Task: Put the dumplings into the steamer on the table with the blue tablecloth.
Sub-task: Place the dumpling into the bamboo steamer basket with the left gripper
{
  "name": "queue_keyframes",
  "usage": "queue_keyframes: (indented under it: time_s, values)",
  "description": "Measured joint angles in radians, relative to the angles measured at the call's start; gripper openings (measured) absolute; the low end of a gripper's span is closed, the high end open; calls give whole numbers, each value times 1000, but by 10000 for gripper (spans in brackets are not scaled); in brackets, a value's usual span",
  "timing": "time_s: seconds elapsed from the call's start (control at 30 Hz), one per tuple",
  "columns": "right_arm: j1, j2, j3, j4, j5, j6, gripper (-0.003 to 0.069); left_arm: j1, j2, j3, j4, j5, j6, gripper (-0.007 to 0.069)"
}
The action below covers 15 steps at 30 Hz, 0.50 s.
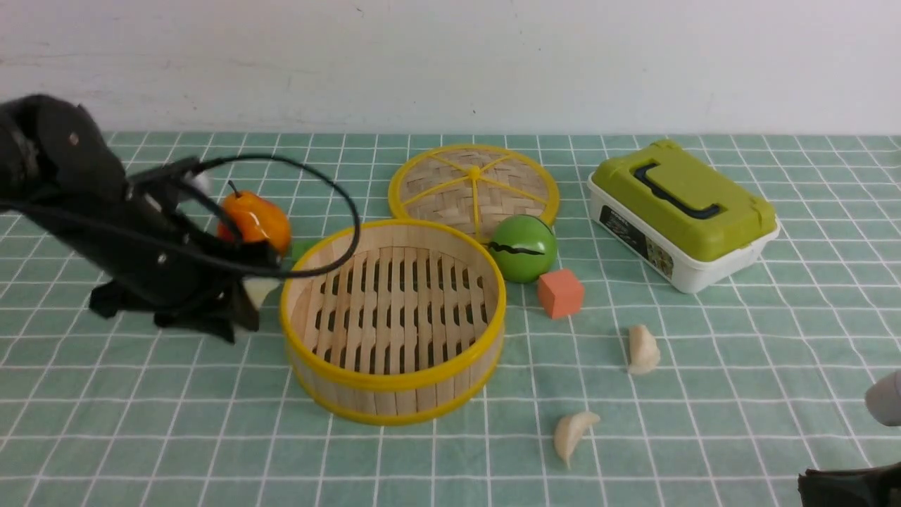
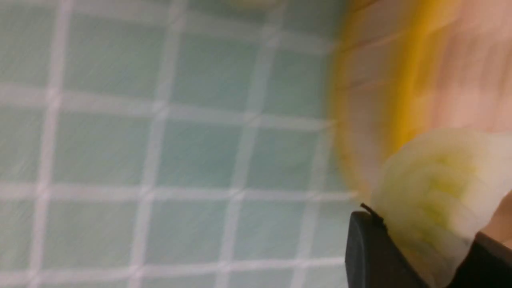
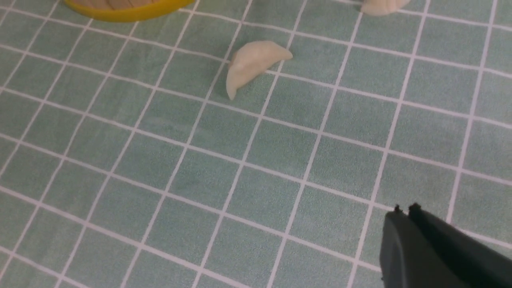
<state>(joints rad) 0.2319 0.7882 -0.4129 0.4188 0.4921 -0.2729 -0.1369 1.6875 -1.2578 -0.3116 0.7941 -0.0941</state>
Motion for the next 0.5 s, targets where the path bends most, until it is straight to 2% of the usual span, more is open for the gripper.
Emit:
queue_keyframes:
  time_s: [0.1, 0.23, 0.4, 0.5]
  values:
    - [0, 0, 8, 3, -18, 0, 8, -76, 23, -84, -5, -53, -50, 157]
    - [0, 0, 12, 5, -22, 0, 9, -154, 126, -181, 59, -113, -177, 157]
    - [0, 0, 12, 24, -23, 0, 10, -183, 296, -283, 144, -129, -333, 157]
    - [0, 0, 12, 31, -23, 0, 12, -186, 348, -301, 149, -131, -370, 157]
